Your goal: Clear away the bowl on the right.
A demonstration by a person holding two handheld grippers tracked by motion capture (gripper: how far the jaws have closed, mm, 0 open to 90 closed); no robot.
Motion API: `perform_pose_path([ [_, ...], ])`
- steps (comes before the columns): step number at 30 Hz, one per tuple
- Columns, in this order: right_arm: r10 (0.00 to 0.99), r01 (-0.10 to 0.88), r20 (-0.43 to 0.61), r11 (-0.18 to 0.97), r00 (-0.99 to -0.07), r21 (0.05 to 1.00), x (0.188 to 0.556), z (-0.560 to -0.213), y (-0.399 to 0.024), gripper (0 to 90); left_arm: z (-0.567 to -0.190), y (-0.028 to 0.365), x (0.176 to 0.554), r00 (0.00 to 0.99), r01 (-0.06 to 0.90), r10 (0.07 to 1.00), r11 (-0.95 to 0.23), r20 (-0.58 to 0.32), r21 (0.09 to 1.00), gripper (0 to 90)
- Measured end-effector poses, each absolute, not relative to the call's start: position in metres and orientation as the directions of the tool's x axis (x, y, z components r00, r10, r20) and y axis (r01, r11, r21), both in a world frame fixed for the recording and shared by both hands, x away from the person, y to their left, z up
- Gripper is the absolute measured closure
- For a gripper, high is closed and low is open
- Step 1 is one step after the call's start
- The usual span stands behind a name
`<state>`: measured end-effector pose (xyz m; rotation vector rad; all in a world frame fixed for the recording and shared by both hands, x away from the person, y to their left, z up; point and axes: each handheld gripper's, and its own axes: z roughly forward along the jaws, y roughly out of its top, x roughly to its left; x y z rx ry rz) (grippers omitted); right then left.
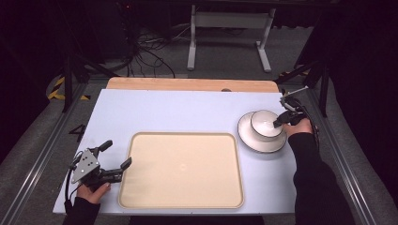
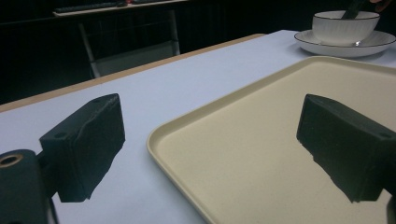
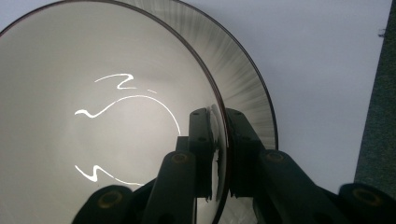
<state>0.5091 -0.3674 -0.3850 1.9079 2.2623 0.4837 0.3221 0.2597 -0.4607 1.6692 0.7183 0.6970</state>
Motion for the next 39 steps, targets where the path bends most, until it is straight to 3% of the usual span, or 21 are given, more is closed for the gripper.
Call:
perform_pose_path([
  [20, 0.973, 0.917, 0.055, 0.190, -0.222, 0.350, 0.499, -0.368, -0.360, 83.3, -0.461, 0.260, 0.322, 0.639, 0.100, 0.766, -0.180, 0.076, 0.979, 8.4],
  [39, 0.962, 0.878, 0.021, 0.239, -0.272, 0.415, 0.476, -0.315, -0.352, 83.2, -0.461, 0.260, 0.322, 0.638, 0.101, 0.766, -0.178, 0.074, 0.979, 8.3],
])
